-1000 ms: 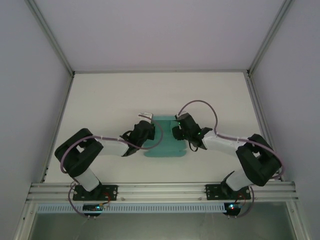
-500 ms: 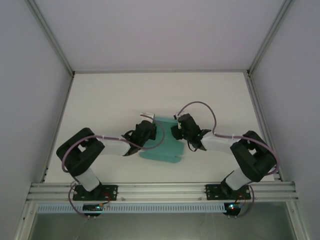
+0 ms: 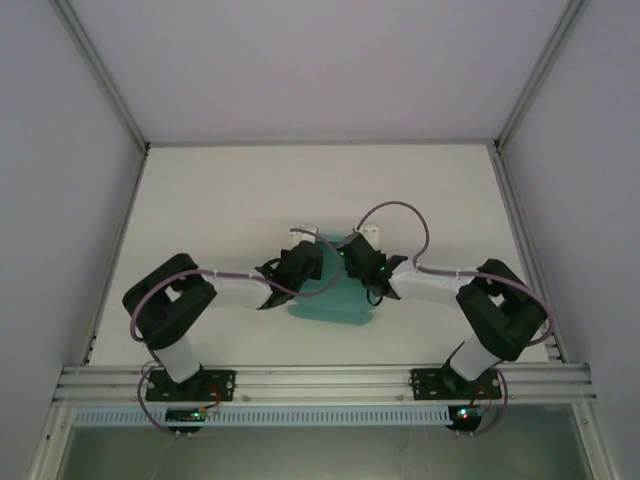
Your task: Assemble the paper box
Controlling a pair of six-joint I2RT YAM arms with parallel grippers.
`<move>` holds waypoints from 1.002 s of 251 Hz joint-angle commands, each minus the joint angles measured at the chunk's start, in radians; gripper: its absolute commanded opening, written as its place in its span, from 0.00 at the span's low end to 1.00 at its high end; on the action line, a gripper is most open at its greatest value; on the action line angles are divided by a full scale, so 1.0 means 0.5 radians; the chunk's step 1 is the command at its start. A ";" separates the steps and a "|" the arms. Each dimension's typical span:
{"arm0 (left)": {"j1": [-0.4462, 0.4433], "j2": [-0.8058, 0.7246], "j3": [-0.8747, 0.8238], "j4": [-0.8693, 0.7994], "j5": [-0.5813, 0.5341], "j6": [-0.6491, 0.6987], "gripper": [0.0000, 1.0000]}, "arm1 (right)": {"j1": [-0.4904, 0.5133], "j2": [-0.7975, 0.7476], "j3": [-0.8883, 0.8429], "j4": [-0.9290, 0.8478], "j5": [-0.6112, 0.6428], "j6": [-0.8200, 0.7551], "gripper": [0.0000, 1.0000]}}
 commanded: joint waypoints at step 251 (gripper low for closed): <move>-0.021 0.055 0.034 -0.718 -0.349 -0.381 0.00 | -0.163 0.212 0.183 -1.299 1.158 1.562 0.00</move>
